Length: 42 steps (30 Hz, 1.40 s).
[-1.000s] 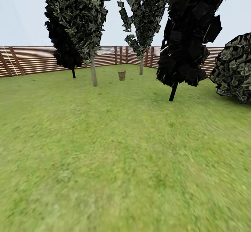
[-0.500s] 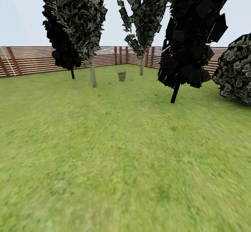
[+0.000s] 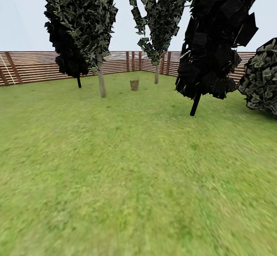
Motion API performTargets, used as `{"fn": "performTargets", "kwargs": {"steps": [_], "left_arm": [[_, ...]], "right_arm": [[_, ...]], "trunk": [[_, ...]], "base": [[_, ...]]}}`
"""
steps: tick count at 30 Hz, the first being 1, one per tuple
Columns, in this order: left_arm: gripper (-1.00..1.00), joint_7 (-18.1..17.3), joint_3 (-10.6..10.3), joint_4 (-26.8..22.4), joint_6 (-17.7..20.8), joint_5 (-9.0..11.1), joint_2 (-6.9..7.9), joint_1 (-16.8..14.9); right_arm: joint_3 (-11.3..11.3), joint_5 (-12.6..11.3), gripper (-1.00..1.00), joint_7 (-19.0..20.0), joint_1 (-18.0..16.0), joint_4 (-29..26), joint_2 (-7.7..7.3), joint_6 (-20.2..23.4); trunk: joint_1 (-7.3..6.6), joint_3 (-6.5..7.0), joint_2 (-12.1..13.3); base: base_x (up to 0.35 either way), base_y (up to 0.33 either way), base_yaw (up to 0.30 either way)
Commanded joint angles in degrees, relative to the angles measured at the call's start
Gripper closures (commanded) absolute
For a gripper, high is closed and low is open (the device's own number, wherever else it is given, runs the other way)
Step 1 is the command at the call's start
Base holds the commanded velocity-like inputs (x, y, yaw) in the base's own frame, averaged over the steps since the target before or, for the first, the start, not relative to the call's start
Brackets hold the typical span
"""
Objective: Take the three Easter eggs out of the wicker basket on the lawn in the garden, then place them on the lawn next to a single tree (choose any tree) so that all three eggs are next to the same tree and none are left in the basket.
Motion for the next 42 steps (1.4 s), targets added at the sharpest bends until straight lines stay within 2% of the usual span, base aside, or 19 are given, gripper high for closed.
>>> {"fn": "performTargets", "kwargs": {"steps": [1,42], "left_arm": [[-1.0,0.4,-0.4,0.0,-0.2,-0.4,0.01,0.0],[-1.0,0.4,-0.4,0.0,-0.2,-0.4,0.01,0.0]], "right_arm": [[-0.4,-0.2,-1.0,0.0,0.0,0.1,0.01,-0.4],[-0.4,-0.2,-1.0,0.0,0.0,0.1,0.01,-0.4]], "trunk": [[0.05,-0.04,0.0],[0.05,-0.04,0.0]], "base": [[0.34,0.0,0.0],[0.34,0.0,0.0]]}}
